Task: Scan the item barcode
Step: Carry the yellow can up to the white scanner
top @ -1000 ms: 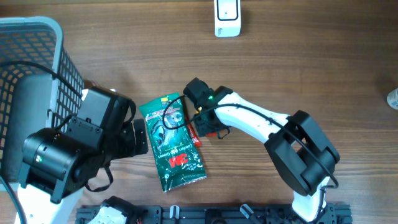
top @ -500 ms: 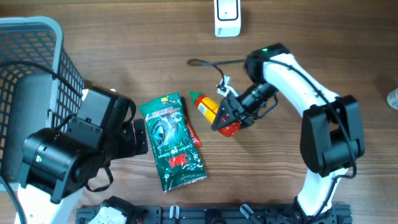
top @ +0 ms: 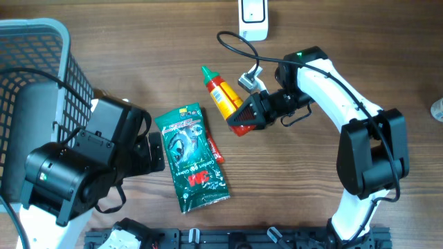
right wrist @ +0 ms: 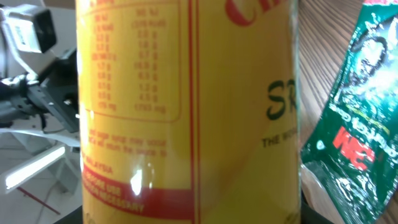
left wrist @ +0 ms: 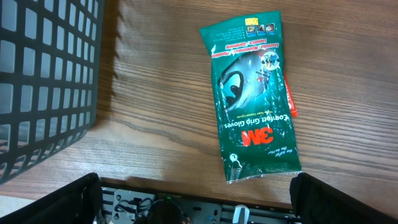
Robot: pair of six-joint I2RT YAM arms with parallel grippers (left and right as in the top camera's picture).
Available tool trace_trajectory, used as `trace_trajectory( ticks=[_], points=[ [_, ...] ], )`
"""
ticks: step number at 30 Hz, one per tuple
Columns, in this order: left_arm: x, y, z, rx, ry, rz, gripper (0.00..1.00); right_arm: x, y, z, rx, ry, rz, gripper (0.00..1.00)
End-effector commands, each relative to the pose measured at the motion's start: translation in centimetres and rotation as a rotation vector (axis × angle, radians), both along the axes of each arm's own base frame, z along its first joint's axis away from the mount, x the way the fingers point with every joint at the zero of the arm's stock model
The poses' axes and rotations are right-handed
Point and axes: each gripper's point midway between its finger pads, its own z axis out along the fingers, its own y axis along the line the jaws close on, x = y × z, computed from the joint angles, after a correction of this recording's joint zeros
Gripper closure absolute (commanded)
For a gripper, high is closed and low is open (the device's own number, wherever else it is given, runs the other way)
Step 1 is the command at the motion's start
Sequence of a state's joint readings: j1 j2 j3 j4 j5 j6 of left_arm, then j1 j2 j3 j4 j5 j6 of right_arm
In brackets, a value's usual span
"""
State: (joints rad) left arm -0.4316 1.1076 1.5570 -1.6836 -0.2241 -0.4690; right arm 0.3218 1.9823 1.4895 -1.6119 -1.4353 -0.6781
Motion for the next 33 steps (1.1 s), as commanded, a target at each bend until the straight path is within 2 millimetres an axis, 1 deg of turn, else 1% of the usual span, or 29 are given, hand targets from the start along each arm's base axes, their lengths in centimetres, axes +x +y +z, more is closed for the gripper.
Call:
trace_trajectory(
  ticks=[1, 6, 9, 16, 24, 28, 31, 33],
  points=[
    [0.09, 0.26, 0.29, 0.003, -0.014, 0.017, 0.0, 0.2, 0.38, 2.54, 0.081, -0.009, -0.038, 0.62],
    [0.09, 0.26, 0.29, 0.003, -0.014, 0.017, 0.0, 0.06, 0.31, 2.3, 0.056, 0.012, -0.032, 0.61],
    [0.09, 0.26, 0.29, 0.003, -0.014, 0.017, 0.0, -0.15, 0.2, 1.86, 0.034, -0.001, -0.017, 0.61],
    [0.09, 0.26, 0.29, 0.003, -0.014, 0.017, 0.0, -0.23, 0.14, 1.63, 0.029, -0.025, -0.008, 0.62],
    [0.09, 0.26, 0.29, 0.003, -0.014, 0.017, 0.0, -0.16, 0.18, 1.76, 0.044, -0.039, -0.011, 0.62],
    [0.09, 0.26, 0.29, 0.003, -0.014, 0.017, 0.0, 0.05, 0.3, 2.21, 0.068, -0.031, -0.025, 0.62],
    [0.09, 0.26, 0.29, 0.003, -0.014, 0.017, 0.0, 0.05, 0.3, 2.2, 0.068, -0.032, -0.025, 0.62],
    [0.09, 0.25, 0.29, 0.003, -0.014, 0.017, 0.0, 0.21, 0.34, 1.91, 0.07, -0.065, -0.019, 0.61]
  ],
)
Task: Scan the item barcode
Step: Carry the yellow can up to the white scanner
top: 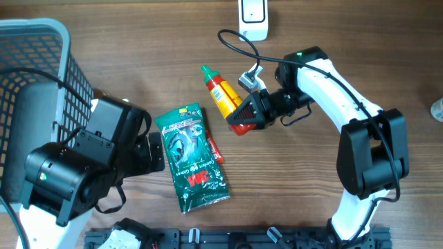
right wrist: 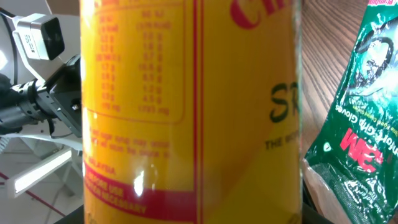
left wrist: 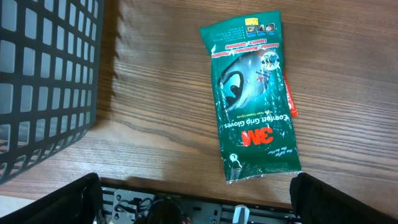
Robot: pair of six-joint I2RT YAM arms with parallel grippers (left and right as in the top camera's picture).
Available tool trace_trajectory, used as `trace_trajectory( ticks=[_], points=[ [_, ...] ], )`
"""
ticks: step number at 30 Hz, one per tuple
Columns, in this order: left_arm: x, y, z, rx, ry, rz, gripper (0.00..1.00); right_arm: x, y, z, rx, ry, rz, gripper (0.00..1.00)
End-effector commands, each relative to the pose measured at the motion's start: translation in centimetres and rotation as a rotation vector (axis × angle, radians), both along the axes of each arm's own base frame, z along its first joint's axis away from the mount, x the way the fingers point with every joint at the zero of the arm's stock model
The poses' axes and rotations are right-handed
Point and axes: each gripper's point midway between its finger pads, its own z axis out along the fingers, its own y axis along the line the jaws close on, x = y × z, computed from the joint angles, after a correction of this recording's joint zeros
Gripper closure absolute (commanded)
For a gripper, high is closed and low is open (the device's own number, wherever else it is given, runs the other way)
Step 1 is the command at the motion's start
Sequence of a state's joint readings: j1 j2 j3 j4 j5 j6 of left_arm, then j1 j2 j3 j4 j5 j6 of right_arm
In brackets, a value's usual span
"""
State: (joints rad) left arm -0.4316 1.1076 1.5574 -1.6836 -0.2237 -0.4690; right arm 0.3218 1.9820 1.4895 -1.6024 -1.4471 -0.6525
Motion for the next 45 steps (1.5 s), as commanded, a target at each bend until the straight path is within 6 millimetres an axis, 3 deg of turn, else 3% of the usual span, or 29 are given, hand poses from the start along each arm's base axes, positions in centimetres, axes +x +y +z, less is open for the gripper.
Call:
trace_trajectory(
  ticks=[1, 5, 8, 11, 12, 14, 16, 24, 31, 37, 45],
  points=[
    [0.1, 0.3, 0.3, 0.003, -0.014, 0.017, 0.0, 0.1, 0.3, 1.4, 0.059, -0.111, -0.002, 0.61],
    [0.1, 0.3, 0.3, 0.003, -0.014, 0.017, 0.0, 1.0, -0.1, -2.2, -0.06, -0.303, 0.066, 0.61],
    [0.1, 0.3, 0.3, 0.003, -0.014, 0.017, 0.0, 3.8, -0.7, -6.1, -0.281, -0.387, 0.05, 0.61],
    [0.1, 0.3, 0.3, 0.003, -0.014, 0.017, 0.0, 9.1, -2.5, -10.0, -0.612, -0.417, -0.124, 0.62],
    [0.1, 0.3, 0.3, 0.003, -0.014, 0.017, 0.0, 12.0, -4.2, -11.4, -0.784, -0.434, -0.256, 0.61],
    [0.1, 0.3, 0.3, 0.003, -0.014, 0.017, 0.0, 15.8, -6.8, -12.3, -0.979, -0.475, -0.45, 0.6],
    [0.1, 0.3, 0.3, 0.003, -0.014, 0.017, 0.0, 18.8, -8.5, -11.9, -1.067, -0.547, -0.592, 0.54],
    [0.1, 0.3, 0.3, 0.003, -0.014, 0.017, 0.0, 26.1, -9.6, -8.0, -1.067, -0.855, -0.839, 0.42],
    [0.1, 0.3, 0.3, 0.003, -0.014, 0.017, 0.0, 30.9, -9.5, -8.5, -1.024, -0.916, -0.936, 0.41],
    [0.1, 0.3, 0.3, 0.003, -0.014, 0.017, 0.0, 33.4, -9.3, -11.1, -1.062, -0.894, -0.926, 0.42],
    [0.1, 0.3, 0.3, 0.003, -0.014, 0.017, 0.0, 33.7, -9.5, -10.8, -1.064, -0.866, -0.955, 0.42]
  ],
)
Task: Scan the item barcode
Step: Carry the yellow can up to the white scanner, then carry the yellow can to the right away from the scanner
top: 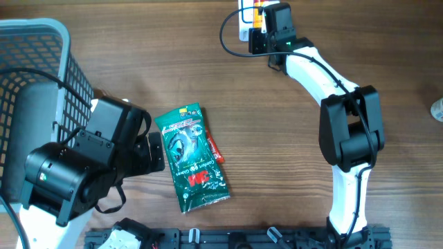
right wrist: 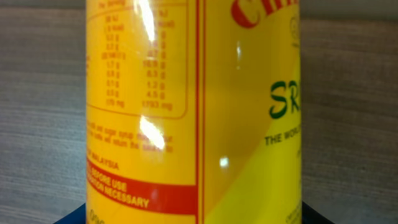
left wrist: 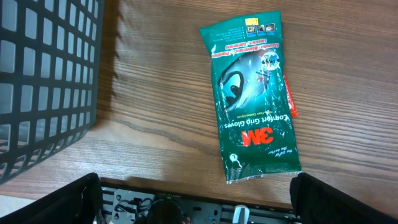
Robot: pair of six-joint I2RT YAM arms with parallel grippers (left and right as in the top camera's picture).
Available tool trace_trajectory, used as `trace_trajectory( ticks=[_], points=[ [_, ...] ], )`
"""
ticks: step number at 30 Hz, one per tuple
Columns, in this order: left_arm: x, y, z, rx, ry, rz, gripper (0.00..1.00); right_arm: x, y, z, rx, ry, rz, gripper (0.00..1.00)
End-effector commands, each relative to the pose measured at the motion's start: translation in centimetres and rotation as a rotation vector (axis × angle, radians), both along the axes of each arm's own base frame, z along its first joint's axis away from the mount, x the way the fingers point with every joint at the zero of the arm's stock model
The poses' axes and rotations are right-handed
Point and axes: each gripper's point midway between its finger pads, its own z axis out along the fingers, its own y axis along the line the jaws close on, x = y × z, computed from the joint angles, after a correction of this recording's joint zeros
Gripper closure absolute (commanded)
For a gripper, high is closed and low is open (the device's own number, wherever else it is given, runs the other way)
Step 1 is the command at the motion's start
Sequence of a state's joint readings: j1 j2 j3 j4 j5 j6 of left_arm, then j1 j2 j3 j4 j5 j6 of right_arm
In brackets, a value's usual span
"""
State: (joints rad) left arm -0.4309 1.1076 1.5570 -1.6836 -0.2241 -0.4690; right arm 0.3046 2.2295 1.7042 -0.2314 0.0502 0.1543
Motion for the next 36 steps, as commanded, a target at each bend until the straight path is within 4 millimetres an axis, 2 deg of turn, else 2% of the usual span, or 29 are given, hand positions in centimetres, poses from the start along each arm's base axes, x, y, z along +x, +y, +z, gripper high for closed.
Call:
trace_trajectory(
  ticks=[1, 2, 4, 5, 7, 10, 12, 13, 17, 19, 20, 22, 26, 29, 30, 31, 32, 33, 36],
  points=[
    [0.1, 0.2, 0.3, 0.003, -0.014, 0.016, 0.0, 1.1, -0.6, 2.0, 0.035, -0.035, -0.059, 0.43],
    [0.1, 0.2, 0.3, 0.003, -0.014, 0.016, 0.0, 1.1, -1.0, 2.2, 0.058, -0.017, -0.092, 0.44],
    [0.1, 0.2, 0.3, 0.003, -0.014, 0.016, 0.0, 1.2, -3.0, 3.2, 0.083, 0.036, -0.164, 0.57],
    [0.1, 0.2, 0.3, 0.003, -0.014, 0.016, 0.0, 1.1, -4.1, 3.6, 0.076, 0.054, -0.182, 0.57],
    [0.1, 0.2, 0.3, 0.003, -0.014, 0.016, 0.0, 0.7, -7.8, 4.0, 0.055, 0.112, -0.244, 0.57],
    [0.1, 0.2, 0.3, 0.003, -0.014, 0.016, 0.0, -0.7, -14.8, 3.2, 0.029, 0.216, -0.36, 0.58],
    [0.1, 0.2, 0.3, 0.003, -0.014, 0.016, 0.0, -2.3, -20.3, 2.1, 0.012, 0.289, -0.463, 0.58],
    [0.1, 0.2, 0.3, 0.003, -0.014, 0.016, 0.0, -3.5, -23.8, 1.3, -0.003, 0.325, -0.535, 0.58],
    [0.1, 0.2, 0.3, 0.002, -0.015, 0.016, 0.0, -6.8, -34.2, 0.0, -0.044, 0.369, -0.752, 0.57],
    [0.1, 0.2, 0.3, 0.003, -0.014, 0.016, 0.0, -8.3, -37.7, -1.1, -0.046, 0.392, -0.826, 0.57],
    [0.1, 0.2, 0.3, 0.003, -0.014, 0.016, 0.0, -9.7, -40.2, -2.3, -0.063, 0.414, -0.884, 0.57],
    [0.1, 0.2, 0.3, 0.002, -0.015, 0.016, 0.0, -11.8, -42.9, -4.3, -0.102, 0.469, -0.954, 0.55],
    [0.1, 0.2, 0.3, 0.003, -0.014, 0.016, 0.0, -16.8, -46.9, -8.3, -0.078, 0.596, -1.106, 0.53],
    [0.1, 0.2, 0.3, 0.003, -0.014, 0.016, 0.0, -18.2, -48.5, -8.3, -0.023, 0.601, -1.154, 0.36],
    [0.1, 0.2, 0.3, 0.003, -0.014, 0.016, 0.0, -18.3, -48.8, -8.0, -0.006, 0.599, -1.156, 0.22],
    [0.1, 0.2, 0.3, 0.002, -0.015, 0.016, 0.0, -18.3, -48.8, -7.4, 0.013, 0.597, -1.153, 0.13],
    [0.1, 0.2, 0.3, 0.002, -0.015, 0.016, 0.0, -17.9, -48.6, -6.8, 0.033, 0.589, -1.144, 0.09],
    [0.1, 0.2, 0.3, 0.003, -0.014, 0.016, 0.0, -17.0, -48.1, -5.4, 0.072, 0.564, -1.121, 0.0],
    [0.1, 0.2, 0.3, 0.003, -0.014, 0.016, 0.0, -13.8, -45.6, -1.2, 0.171, 0.478, -1.029, 0.0]
  ],
)
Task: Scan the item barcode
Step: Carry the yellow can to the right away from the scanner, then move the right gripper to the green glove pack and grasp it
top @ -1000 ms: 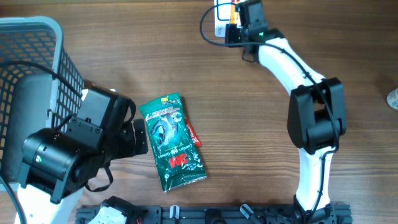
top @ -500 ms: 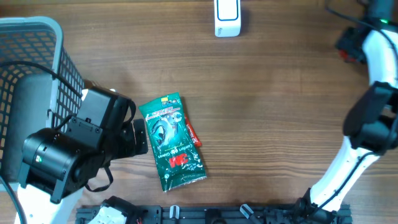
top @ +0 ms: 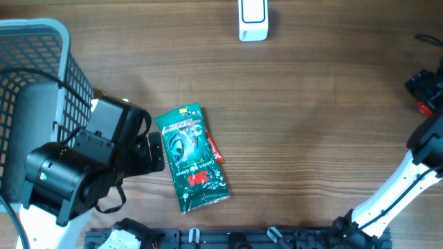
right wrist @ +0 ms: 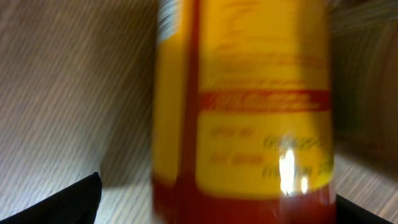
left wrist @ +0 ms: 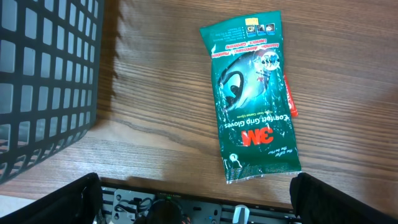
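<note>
A sauce bottle (right wrist: 242, 124) with a yellow label and a red base fills the right wrist view, blurred. It stands between the fingers of my right gripper (right wrist: 217, 208); bare table shows between the left finger (right wrist: 74, 202) and the bottle, so the jaws are open wider than the bottle. Overhead, the right gripper (top: 423, 90) is at the table's far right edge, with a bit of the red bottle (top: 423, 108) below it. The white scanner (top: 252, 17) stands at the top middle. My left gripper (left wrist: 199, 208) is open and empty, near the table's front edge.
A green 3M glove pack (top: 192, 158) lies left of centre, also in the left wrist view (left wrist: 255, 93), with a thin red item (top: 215, 149) under its right side. A grey mesh basket (top: 41, 76) stands at the far left. A black rail (top: 228, 238) runs along the front edge.
My right gripper has moved from the scanner at the top to the far right edge. The bottle now looks narrower, its red base shows, and a gap has appeared beside it. The left arm is unmoved.
My right gripper was shut on the sauce bottle at mid table, just right of the glove pack, and stayed there a second later. Then it held the bottle at the scanner. Now it is at the far right edge with the jaws parted round the bottle.
</note>
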Robot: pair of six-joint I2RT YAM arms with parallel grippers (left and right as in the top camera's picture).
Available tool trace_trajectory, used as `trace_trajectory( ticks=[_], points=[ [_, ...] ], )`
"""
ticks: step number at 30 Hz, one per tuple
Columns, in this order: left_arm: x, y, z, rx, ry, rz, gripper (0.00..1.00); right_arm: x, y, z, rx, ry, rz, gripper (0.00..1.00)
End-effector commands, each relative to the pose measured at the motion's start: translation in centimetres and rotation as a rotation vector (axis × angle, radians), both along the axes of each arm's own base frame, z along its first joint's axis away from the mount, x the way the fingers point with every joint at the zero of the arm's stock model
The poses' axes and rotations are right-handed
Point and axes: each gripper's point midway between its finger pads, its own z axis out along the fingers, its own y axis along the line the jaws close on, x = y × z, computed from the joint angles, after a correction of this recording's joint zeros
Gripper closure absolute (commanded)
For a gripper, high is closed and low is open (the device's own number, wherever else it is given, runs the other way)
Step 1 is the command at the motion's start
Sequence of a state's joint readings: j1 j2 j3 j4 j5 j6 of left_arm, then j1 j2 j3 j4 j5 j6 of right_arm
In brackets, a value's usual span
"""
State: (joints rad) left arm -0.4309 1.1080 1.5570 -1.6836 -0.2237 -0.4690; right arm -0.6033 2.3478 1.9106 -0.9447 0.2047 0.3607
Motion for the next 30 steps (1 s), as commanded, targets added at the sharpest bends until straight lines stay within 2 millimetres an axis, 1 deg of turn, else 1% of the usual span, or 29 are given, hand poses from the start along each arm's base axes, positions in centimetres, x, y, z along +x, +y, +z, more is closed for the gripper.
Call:
trace_trajectory(
  ticks=[1, 2, 4, 5, 6, 7, 8, 10, 11, 12, 13, 16, 17, 18, 19, 20, 22, 24, 27, 28, 30],
  points=[
    [0.1, 0.3, 0.3, 0.003, -0.015, 0.016, 0.0, 6.3, 4.5, 8.2, 0.052, -0.25, 0.12, 0.0],
    [0.1, 0.3, 0.3, 0.003, -0.015, 0.016, 0.0, 7.1, 5.7, 9.8, 0.054, -0.282, 0.15, 0.0],
    [0.1, 0.3, 0.3, 0.003, -0.015, 0.016, 0.0, 8.6, 11.0, 14.1, 0.067, -0.347, 0.257, 0.0],
    [0.1, 0.3, 0.3, 0.003, -0.015, 0.016, 0.0, 9.0, 13.1, 15.3, 0.076, -0.361, 0.299, 0.0],
    [0.1, 0.3, 0.3, 0.003, -0.015, 0.016, 0.0, 9.3, 15.8, 16.4, 0.095, -0.374, 0.358, 0.0],
    [0.1, 0.3, 0.3, 0.003, -0.015, 0.016, 0.0, 9.4, 18.3, 17.0, 0.125, -0.376, 0.415, 0.0],
    [0.1, 0.3, 0.3, 0.003, -0.015, 0.016, 0.0, 9.3, 22.1, 17.6, 0.197, -0.379, 0.514, 0.0],
    [0.1, 0.3, 0.3, 0.003, -0.015, 0.016, 0.0, 8.5, 29.8, 17.9, 0.382, -0.377, 0.725, 0.0],
    [0.1, 0.3, 0.3, 0.003, -0.015, 0.016, 0.0, 7.1, 34.8, 17.8, 0.524, -0.36, 0.845, 0.0],
    [0.1, 0.3, 0.3, 0.003, -0.015, 0.016, 0.0, 5.7, 38.6, 17.6, 0.625, -0.341, 0.942, 0.0],
    [0.1, 0.3, 0.3, 0.003, -0.015, 0.016, 0.0, 4.2, 41.5, 17.2, 0.687, -0.306, 1.016, 0.0],
    [0.1, 0.3, 0.3, 0.003, -0.015, 0.016, 0.0, 0.2, 48.1, 14.8, 0.763, -0.161, 1.135, 0.01],
    [0.1, 0.3, 0.3, 0.003, -0.015, 0.016, 0.0, -1.1, 50.0, 13.9, 0.778, -0.122, 1.176, 0.0],
    [0.1, 0.3, 0.3, 0.003, -0.015, 0.016, 0.0, -2.1, 51.4, 13.2, 0.788, -0.095, 1.208, 0.0],
    [0.1, 0.3, 0.3, 0.003, -0.015, 0.016, 0.0, -3.6, 53.5, 12.1, 0.799, -0.06, 1.258, 0.04],
    [0.1, 0.3, 0.3, 0.003, -0.015, 0.016, 0.0, -4.6, 55.0, 11.3, 0.806, -0.039, 1.287, 0.09],
    [0.1, 0.3, 0.3, 0.003, -0.015, 0.016, 0.0, -6.9, 58.5, 8.9, 0.822, -0.004, 1.31, 0.1],
    [0.1, 0.3, 0.3, 0.003, -0.015, 0.016, 0.0, -8.8, 60.7, 7.3, 0.868, 0.012, 1.309, 0.1],
    [0.1, 0.3, 0.3, 0.003, -0.015, 0.016, 0.0, -11.6, 63.6, 6.2, 0.965, 0.011, 1.365, 0.1],
    [0.1, 0.3, 0.3, 0.003, -0.015, 0.016, 0.0, -12.4, 64.4, 5.5, 0.97, 0.011, 1.375, 0.1],
    [0.1, 0.3, 0.3, 0.003, -0.015, 0.016, 0.0, -13.2, 65.2, 4.7, 0.969, 0.014, 1.378, 0.1]
  ],
)
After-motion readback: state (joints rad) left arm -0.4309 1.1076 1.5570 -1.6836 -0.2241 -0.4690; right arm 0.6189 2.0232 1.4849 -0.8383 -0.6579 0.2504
